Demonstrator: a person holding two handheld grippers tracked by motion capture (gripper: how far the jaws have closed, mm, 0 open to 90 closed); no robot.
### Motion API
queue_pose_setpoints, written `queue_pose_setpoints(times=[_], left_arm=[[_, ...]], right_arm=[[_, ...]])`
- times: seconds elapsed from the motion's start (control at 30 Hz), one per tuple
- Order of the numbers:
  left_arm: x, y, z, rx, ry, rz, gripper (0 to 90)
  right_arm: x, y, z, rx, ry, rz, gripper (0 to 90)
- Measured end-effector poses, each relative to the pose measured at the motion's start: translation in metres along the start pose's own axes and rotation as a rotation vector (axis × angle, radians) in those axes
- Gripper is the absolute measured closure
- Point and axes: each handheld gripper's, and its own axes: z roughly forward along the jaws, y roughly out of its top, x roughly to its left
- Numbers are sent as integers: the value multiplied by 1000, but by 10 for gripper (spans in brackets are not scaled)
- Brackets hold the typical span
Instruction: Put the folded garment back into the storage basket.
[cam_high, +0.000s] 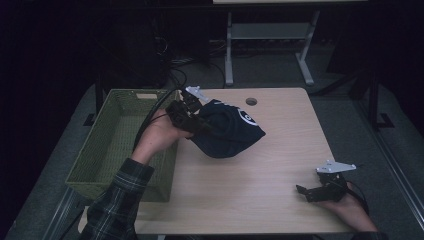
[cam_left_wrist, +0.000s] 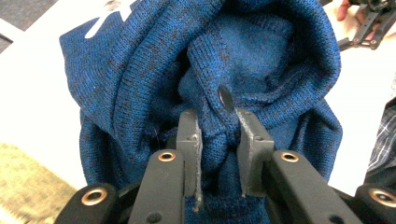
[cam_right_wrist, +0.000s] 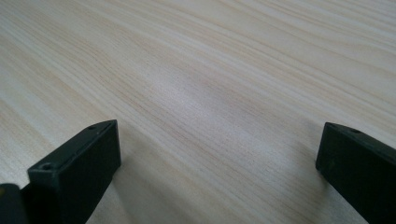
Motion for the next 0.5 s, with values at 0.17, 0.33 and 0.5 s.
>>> queue_pose_setpoints(times=[0.17, 0.33, 0.5], left_arm=[[9, -9, -15, -13, 32, -25, 728], [18, -18, -30, -21, 68, -48, 729], [27, -30, -44, -36, 100, -84, 729]], right_arm=[[0, 0, 0, -1, 0, -2, 0], [0, 0, 0, 0, 0, -2, 0], [0, 0, 0, 0, 0, -2, 0]])
